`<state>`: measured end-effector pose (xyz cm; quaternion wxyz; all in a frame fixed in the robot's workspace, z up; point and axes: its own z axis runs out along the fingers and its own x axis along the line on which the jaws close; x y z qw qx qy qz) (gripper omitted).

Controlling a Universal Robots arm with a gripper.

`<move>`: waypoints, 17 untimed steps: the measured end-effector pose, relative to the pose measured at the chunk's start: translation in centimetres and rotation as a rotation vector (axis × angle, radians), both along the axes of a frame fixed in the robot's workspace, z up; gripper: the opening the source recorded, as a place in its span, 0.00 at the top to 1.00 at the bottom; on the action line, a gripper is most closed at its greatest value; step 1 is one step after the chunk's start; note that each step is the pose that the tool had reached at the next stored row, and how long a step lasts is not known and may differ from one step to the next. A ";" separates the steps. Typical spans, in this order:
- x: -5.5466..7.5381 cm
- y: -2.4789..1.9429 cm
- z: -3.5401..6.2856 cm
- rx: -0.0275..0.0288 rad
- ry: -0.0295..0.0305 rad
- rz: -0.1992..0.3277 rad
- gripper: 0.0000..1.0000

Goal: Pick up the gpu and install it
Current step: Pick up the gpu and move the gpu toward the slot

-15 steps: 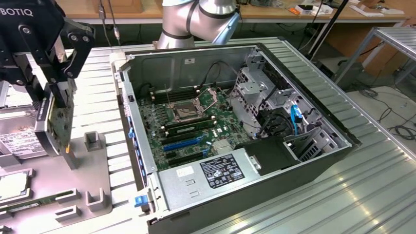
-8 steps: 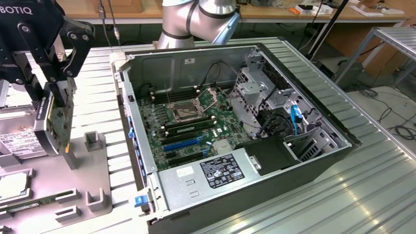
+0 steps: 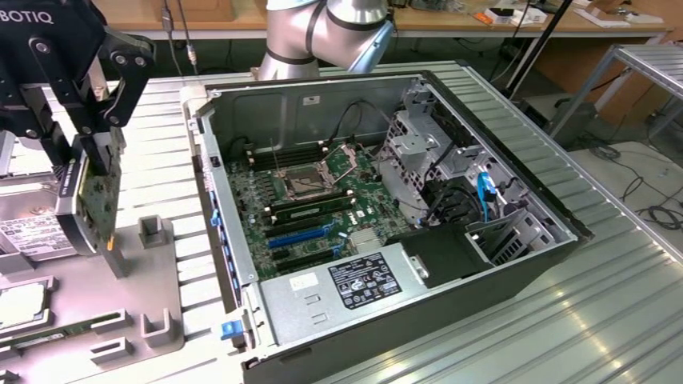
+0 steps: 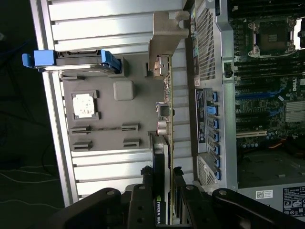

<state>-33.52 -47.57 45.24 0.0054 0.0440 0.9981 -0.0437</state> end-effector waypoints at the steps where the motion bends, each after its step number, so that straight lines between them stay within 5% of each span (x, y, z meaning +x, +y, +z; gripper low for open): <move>1: 0.0 0.00 0.00 0.0000 0.0000 0.000 0.73; 17: 2.4 0.02 0.00 0.0000 -0.0001 0.000 0.73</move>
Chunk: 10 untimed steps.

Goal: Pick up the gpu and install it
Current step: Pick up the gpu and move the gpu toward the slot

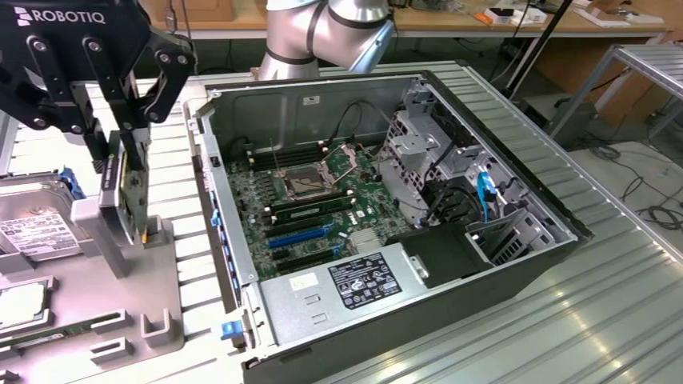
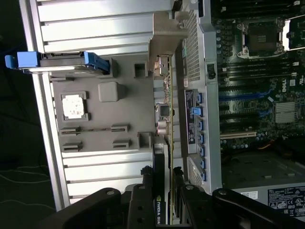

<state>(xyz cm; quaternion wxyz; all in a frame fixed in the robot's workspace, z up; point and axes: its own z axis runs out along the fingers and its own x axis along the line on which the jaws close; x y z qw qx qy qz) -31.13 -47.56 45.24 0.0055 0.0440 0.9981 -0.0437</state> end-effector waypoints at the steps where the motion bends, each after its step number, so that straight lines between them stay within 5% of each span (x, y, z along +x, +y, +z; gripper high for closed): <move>1: 0.2 0.00 0.00 0.0000 0.0001 0.000 0.73; 10: 1.3 0.02 0.00 0.0000 0.0000 0.000 0.73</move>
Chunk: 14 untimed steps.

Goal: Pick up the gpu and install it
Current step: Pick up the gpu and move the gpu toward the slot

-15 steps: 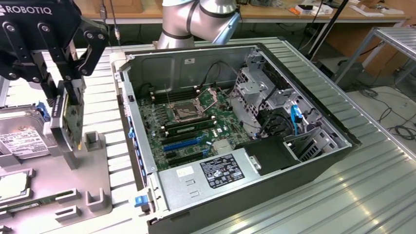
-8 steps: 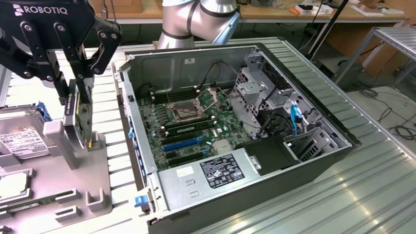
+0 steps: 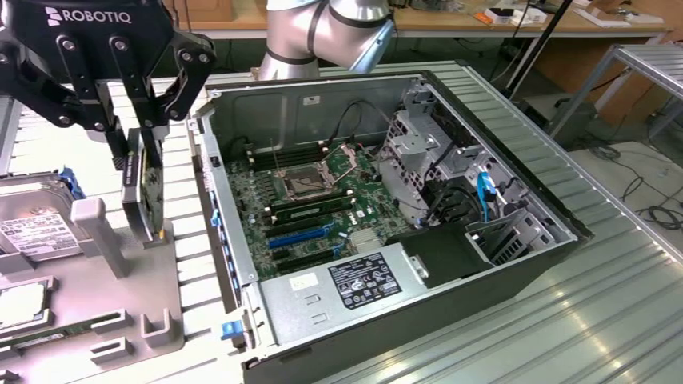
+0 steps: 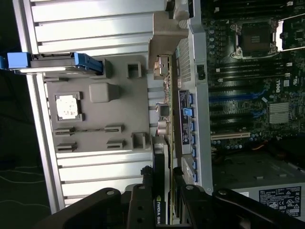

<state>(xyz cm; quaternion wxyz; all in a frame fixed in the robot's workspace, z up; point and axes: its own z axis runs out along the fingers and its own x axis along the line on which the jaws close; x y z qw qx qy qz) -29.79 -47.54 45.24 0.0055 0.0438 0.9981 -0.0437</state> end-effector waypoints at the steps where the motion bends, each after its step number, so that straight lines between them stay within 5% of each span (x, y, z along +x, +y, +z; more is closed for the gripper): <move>1: 0.2 0.01 0.00 -0.0001 0.0001 0.000 0.73; 14: 1.3 0.04 0.00 0.0000 0.0001 0.003 0.73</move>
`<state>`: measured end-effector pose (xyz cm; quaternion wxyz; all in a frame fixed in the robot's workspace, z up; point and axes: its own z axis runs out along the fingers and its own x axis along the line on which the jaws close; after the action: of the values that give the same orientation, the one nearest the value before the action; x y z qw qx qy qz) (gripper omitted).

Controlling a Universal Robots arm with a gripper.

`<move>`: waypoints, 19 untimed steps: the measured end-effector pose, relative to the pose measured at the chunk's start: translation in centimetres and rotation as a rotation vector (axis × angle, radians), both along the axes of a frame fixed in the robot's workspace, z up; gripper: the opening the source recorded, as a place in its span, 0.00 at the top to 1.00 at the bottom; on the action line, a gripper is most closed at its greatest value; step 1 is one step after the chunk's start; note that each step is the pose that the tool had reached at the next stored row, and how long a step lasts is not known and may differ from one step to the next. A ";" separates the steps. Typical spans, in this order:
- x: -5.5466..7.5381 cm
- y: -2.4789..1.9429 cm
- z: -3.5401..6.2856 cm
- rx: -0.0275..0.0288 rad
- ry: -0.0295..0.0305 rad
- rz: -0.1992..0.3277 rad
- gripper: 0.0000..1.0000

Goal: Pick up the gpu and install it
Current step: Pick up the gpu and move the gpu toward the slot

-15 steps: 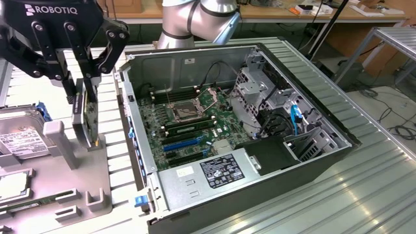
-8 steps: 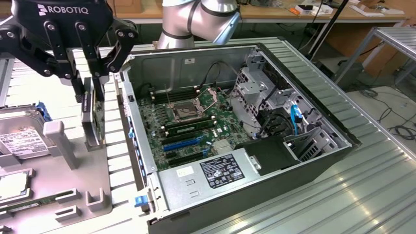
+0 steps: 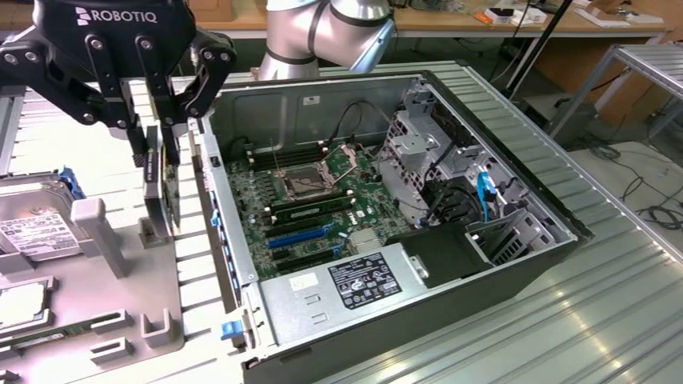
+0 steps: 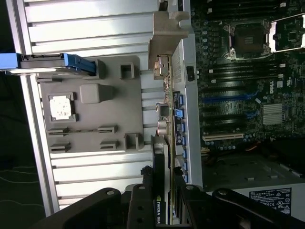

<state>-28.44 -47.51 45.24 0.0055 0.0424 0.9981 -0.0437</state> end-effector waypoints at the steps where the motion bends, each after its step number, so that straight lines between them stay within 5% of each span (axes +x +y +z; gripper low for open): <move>1: 0.1 0.00 0.00 0.0000 0.0000 0.000 0.73; 19: 2.0 0.03 0.00 0.0000 0.0000 0.005 0.73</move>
<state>-26.43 -47.47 45.24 0.0056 0.0399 0.9982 -0.0437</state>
